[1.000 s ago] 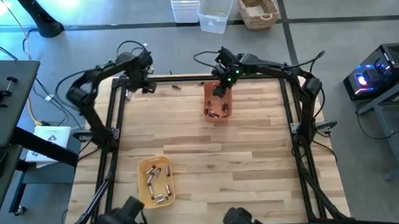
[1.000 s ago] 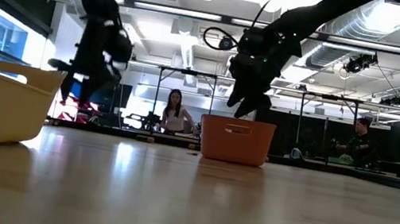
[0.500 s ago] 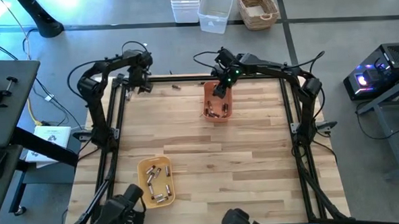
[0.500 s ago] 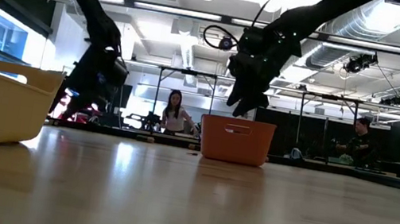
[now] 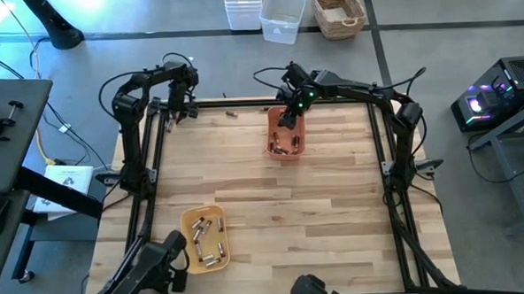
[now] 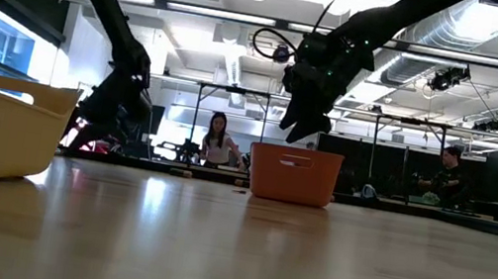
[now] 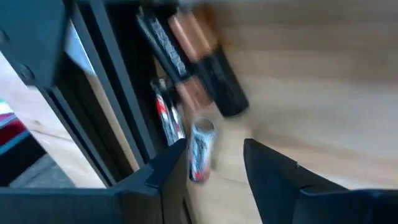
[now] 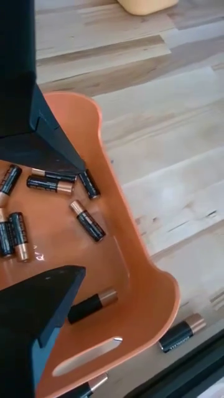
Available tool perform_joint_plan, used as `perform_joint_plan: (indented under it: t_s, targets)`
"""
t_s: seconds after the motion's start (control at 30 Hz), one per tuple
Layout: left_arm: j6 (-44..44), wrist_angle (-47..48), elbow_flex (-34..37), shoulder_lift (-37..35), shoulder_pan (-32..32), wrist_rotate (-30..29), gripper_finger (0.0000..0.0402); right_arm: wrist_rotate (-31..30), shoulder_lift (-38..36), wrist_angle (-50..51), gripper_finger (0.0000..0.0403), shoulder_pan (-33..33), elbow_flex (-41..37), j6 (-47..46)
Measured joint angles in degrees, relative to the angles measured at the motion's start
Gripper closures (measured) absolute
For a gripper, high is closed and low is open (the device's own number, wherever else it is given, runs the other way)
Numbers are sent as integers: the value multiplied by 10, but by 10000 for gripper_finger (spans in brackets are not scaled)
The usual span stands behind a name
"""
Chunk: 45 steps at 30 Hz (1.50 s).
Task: Sort batteries
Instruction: Put the silver battery into the yellow bin
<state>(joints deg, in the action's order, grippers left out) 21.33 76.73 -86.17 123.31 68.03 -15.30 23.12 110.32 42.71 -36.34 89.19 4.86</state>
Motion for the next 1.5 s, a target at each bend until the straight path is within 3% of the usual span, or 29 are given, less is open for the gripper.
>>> perform_joint_plan:
  t_s: [0.17, 0.47, 0.83, 1.5]
  targets:
    - [4, -22, -6, 8, 8, -1, 262, 0, 0, 19, 153, 0, 0, -12]
    - [-6, -40, -1, 6, 54, 102, 261, 1, 0, 38, 153, 0, 0, -19]
    - [-148, -28, 0, 8, 40, 136, 261, 0, 0, 25, 153, 0, 0, -37]
    - [-183, 22, 6, 13, -24, 38, 261, 0, 0, 18, 153, 0, 0, -86]
